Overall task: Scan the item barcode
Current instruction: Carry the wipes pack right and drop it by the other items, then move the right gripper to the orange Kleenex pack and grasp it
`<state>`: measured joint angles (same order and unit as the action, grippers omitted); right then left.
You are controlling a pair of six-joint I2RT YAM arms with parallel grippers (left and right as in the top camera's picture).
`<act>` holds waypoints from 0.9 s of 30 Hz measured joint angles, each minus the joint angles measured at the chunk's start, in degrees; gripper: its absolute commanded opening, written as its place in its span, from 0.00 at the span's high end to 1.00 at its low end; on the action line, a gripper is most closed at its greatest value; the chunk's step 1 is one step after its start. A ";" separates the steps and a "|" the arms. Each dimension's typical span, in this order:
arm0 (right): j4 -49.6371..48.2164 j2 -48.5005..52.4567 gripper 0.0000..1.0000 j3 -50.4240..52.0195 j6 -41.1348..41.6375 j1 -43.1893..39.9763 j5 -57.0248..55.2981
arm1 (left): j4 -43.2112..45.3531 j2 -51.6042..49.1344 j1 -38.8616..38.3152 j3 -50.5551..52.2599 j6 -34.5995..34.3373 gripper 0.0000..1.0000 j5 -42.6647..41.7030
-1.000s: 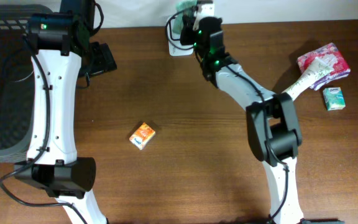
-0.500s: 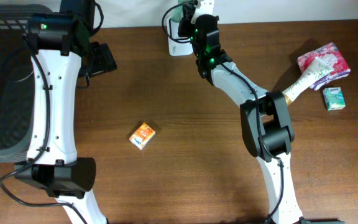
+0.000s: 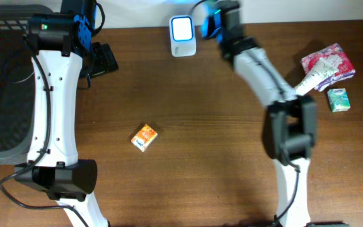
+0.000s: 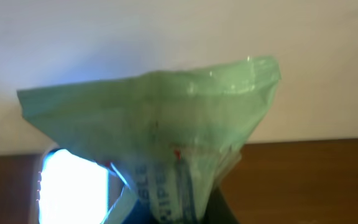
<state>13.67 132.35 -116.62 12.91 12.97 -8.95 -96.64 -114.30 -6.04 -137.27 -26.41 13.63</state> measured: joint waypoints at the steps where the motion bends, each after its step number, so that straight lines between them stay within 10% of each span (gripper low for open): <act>1: 5.68 -4.72 0.96 -0.17 -0.02 -4.33 -2.12 | -0.07 0.00 0.00 0.00 0.00 0.01 -0.02; 8: 56.46 -9.73 0.96 -1.11 -0.13 -31.52 -12.48 | 0.00 0.00 0.00 0.00 0.00 0.01 -0.04; 12: 57.90 -9.73 0.95 2.14 -0.13 -38.49 -3.52 | -0.02 0.00 0.00 0.00 0.00 0.01 -0.02; 13: 57.66 -9.70 0.54 3.15 -0.11 -38.56 -1.99 | -0.02 0.00 0.00 0.00 0.00 0.01 -0.04; 17: 56.33 -9.73 0.21 3.65 -0.24 -37.64 1.40 | -0.02 0.00 0.00 0.00 0.00 0.01 -0.02; 27: 61.02 -9.73 0.14 4.02 -6.88 -23.32 23.54 | 0.00 0.00 0.00 0.00 0.00 0.01 -0.02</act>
<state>74.70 122.63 -112.60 6.02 -10.35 14.59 -96.64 -114.30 -6.04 -137.27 -26.41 13.61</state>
